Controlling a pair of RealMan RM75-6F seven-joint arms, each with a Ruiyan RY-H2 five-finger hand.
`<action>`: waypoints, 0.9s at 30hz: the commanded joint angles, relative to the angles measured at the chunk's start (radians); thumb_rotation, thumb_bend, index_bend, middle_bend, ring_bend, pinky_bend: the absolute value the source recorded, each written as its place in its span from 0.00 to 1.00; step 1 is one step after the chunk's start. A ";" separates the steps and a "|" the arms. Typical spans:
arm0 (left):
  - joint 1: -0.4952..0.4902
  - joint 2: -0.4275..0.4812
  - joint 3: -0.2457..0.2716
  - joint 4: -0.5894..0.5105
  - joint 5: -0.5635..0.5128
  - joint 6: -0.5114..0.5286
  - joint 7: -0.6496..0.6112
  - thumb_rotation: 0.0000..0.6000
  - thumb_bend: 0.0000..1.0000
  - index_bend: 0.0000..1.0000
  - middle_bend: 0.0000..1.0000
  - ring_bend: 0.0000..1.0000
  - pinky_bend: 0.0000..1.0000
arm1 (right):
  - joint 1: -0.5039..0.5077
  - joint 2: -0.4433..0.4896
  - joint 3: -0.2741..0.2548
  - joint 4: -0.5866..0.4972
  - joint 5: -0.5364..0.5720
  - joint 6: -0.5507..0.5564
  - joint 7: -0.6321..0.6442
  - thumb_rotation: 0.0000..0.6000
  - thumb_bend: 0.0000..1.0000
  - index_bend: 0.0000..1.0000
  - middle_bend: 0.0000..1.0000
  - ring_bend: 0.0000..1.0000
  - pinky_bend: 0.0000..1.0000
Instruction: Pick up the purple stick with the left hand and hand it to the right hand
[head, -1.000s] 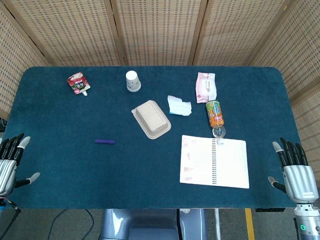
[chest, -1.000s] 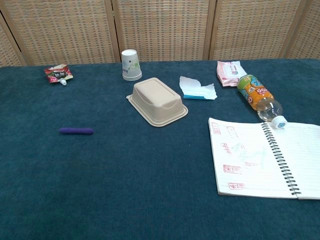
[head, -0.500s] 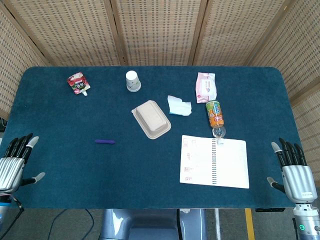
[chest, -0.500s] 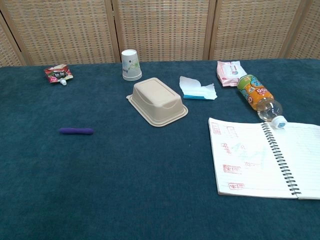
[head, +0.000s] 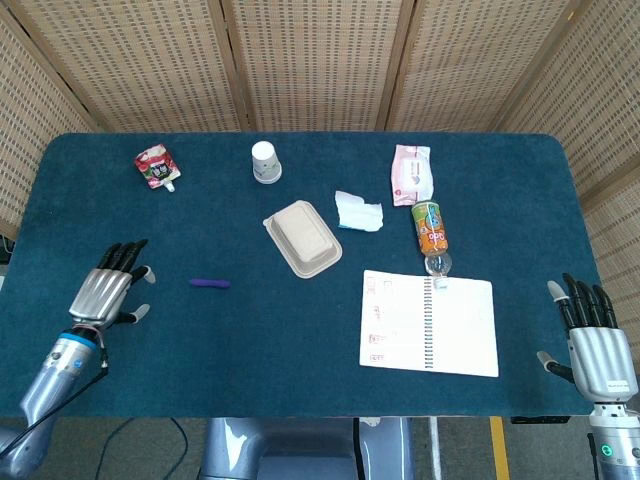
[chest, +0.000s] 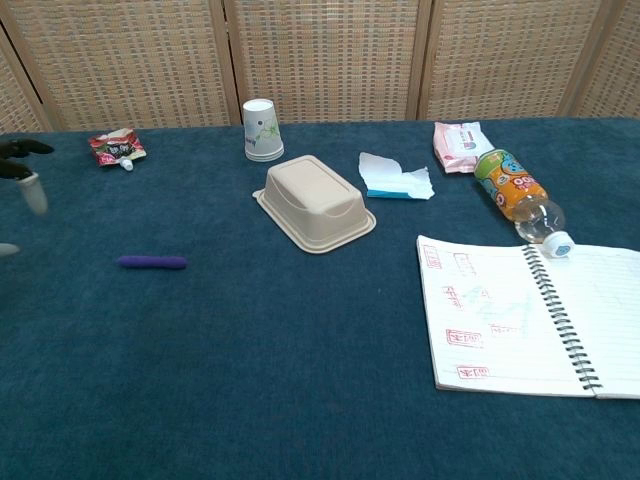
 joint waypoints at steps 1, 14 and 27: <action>-0.069 -0.082 -0.032 0.061 -0.058 -0.064 0.052 1.00 0.34 0.43 0.00 0.00 0.00 | 0.003 -0.001 0.001 0.004 0.008 -0.011 0.001 1.00 0.00 0.00 0.00 0.00 0.00; -0.160 -0.230 -0.038 0.199 -0.156 -0.149 0.109 1.00 0.42 0.46 0.00 0.00 0.00 | 0.012 -0.007 0.003 0.015 0.032 -0.040 0.000 1.00 0.00 0.00 0.00 0.00 0.00; -0.193 -0.279 -0.039 0.279 -0.218 -0.181 0.116 1.00 0.42 0.47 0.00 0.00 0.00 | 0.016 -0.013 0.000 0.019 0.036 -0.051 -0.003 1.00 0.00 0.00 0.00 0.00 0.00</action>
